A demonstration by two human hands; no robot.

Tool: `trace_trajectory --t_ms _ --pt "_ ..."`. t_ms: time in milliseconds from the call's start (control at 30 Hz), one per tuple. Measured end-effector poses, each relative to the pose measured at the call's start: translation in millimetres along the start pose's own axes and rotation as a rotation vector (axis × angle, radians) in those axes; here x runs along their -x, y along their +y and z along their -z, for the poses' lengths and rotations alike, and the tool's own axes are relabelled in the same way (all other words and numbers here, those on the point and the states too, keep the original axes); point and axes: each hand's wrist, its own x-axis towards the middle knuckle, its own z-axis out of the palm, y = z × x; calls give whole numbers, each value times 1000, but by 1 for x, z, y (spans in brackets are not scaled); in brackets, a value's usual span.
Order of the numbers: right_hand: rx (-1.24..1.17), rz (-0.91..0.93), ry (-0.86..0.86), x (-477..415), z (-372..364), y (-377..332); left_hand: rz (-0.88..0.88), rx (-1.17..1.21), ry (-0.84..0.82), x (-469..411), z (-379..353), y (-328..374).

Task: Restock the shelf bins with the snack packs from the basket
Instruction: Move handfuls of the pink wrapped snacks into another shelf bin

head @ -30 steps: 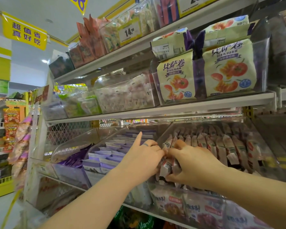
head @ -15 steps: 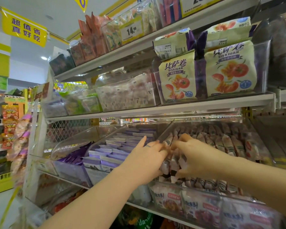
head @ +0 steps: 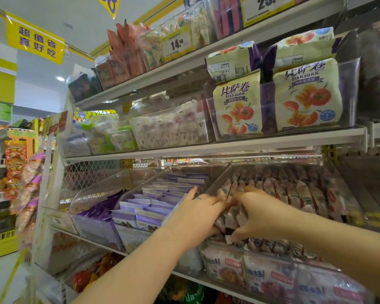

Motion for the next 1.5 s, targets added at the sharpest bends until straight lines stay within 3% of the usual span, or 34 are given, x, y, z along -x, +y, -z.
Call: trace_trajectory --t_ms 100,200,267,367,433,533,700,967,1100,1300,1400,1500 --pt "44 10 -63 6 16 1 -40 -42 -46 4 3 -5" --pt "33 16 62 14 28 -8 13 17 -15 13 11 -3" --pt "0 66 239 23 26 -22 73 152 119 28 15 -1" --pt "-14 228 411 38 8 -58 195 321 445 75 13 3" --pt "-38 345 413 45 -15 -86 313 360 597 117 1 3" --pt "-83 473 326 51 -68 -128 505 370 621 188 -32 0" --pt "-178 551 16 55 -193 -190 769 424 389 316 -104 3" --pt "-89 582 -777 85 -415 -253 1194 639 -326 490 -227 32" --pt "-25 498 -1062 104 -501 -263 1397 768 -590 549 -280 52" --pt "10 514 -1215 135 -587 -270 1475 765 -833 600 -340 82" --pt "87 539 -1217 144 -613 -273 1445 765 -743 605 -363 84" --pt "54 448 -1206 144 -628 -275 1431 738 -684 602 -383 80"
